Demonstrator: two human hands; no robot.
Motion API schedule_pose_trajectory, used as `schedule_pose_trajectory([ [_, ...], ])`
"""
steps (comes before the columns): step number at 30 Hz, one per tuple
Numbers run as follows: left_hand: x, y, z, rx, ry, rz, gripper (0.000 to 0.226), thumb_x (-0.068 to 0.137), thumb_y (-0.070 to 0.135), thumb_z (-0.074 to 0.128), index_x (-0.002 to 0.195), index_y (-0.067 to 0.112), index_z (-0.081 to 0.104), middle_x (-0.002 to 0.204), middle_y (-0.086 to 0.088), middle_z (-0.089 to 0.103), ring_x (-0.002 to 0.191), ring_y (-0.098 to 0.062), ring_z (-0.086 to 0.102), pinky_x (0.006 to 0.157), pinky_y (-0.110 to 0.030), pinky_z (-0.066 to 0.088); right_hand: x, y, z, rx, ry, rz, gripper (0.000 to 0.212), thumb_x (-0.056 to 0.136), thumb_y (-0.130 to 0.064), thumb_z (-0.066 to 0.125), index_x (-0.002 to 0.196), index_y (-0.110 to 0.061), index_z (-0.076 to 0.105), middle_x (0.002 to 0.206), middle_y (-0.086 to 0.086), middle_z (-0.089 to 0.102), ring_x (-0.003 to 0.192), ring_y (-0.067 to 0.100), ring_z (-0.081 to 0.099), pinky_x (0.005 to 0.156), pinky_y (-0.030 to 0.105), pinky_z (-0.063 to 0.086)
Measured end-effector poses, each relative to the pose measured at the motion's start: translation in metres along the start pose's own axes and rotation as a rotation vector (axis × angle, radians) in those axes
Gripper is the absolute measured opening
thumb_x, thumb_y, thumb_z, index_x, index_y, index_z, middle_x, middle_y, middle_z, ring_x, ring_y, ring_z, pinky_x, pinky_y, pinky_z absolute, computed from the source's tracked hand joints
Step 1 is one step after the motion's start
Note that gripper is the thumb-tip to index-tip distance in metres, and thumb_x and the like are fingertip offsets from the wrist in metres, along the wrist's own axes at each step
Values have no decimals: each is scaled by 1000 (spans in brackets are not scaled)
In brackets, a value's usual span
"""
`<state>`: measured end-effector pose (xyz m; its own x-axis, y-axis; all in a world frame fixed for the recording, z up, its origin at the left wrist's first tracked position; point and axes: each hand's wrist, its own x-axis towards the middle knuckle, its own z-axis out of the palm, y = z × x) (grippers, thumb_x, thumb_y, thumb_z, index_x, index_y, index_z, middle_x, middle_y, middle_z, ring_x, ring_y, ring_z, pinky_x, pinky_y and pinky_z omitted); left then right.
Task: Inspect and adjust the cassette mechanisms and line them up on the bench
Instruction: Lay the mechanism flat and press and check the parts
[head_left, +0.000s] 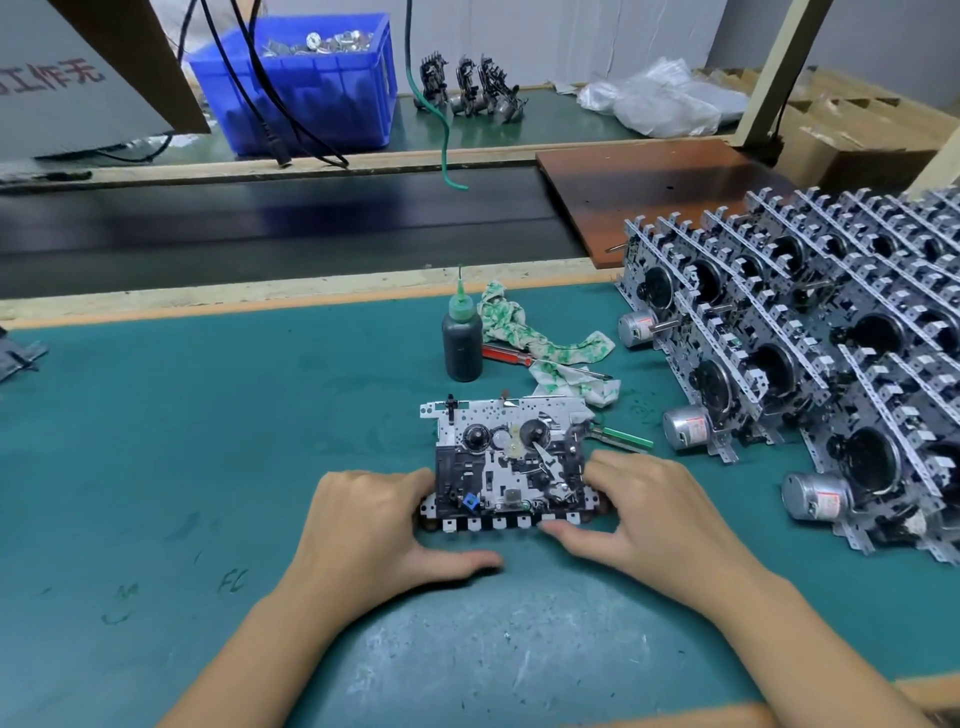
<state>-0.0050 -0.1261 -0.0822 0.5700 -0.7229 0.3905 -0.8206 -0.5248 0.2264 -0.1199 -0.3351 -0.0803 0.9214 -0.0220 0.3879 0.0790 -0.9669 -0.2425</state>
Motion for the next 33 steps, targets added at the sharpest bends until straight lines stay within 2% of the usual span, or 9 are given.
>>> schedule_pose_trajectory([
  [4,0,9,5,41,16,-162,63,62,74,47,44,14,50,33,1,44,31,-23,48,35,-23,30,0,0,0,2,10,-7,47,75,-63,51,59,-20,41,60,-13,28,52,10,29,51,19,23],
  [6,0,10,6,43,16,-202,62,61,73,46,44,14,54,33,0,45,33,-25,51,37,-22,30,0,0,-1,31,-6,-11,47,70,-66,55,63,-23,39,61,-14,29,52,9,30,50,20,24],
  [11,4,6,0,-31,-21,-140,60,54,85,43,47,25,45,32,1,39,32,-22,48,38,-19,21,1,-7,2,18,47,36,43,76,-59,51,67,-23,31,60,-13,28,49,10,29,47,20,25],
  [14,5,4,-2,-45,-58,-157,68,50,90,40,56,26,63,33,3,37,36,-21,51,40,-24,28,1,-9,5,11,60,70,43,79,-57,47,67,-20,30,60,-11,28,48,13,28,47,22,25],
  [17,4,4,-1,-29,-57,-156,69,51,89,40,56,25,66,35,1,45,36,-21,51,41,-24,30,1,-8,5,4,36,82,46,78,-60,46,65,-19,31,57,-11,29,48,14,31,47,24,25],
  [24,-1,4,-4,-19,-93,-73,63,55,83,46,47,20,49,31,-3,38,30,-22,43,38,-21,27,0,-10,8,-54,53,165,57,68,-71,47,54,-16,43,49,-5,43,44,19,44,44,26,34],
  [27,0,8,-3,29,-72,-130,64,54,84,42,45,21,47,31,-1,40,31,-23,46,40,-21,23,0,-8,6,-16,42,93,50,71,-66,50,60,-20,34,53,-9,34,46,15,35,47,23,27],
  [30,1,10,-2,39,-44,-143,61,54,83,42,48,23,34,31,0,40,30,-23,46,41,-19,22,-1,-6,4,-36,48,19,45,75,-58,50,62,-20,30,55,-9,29,44,16,33,48,20,22],
  [33,2,11,-1,49,-38,-192,64,56,80,42,43,18,46,31,1,42,30,-23,48,40,-20,23,0,-9,4,-48,54,4,46,76,-60,49,62,-21,30,56,-11,28,43,16,35,48,20,22],
])
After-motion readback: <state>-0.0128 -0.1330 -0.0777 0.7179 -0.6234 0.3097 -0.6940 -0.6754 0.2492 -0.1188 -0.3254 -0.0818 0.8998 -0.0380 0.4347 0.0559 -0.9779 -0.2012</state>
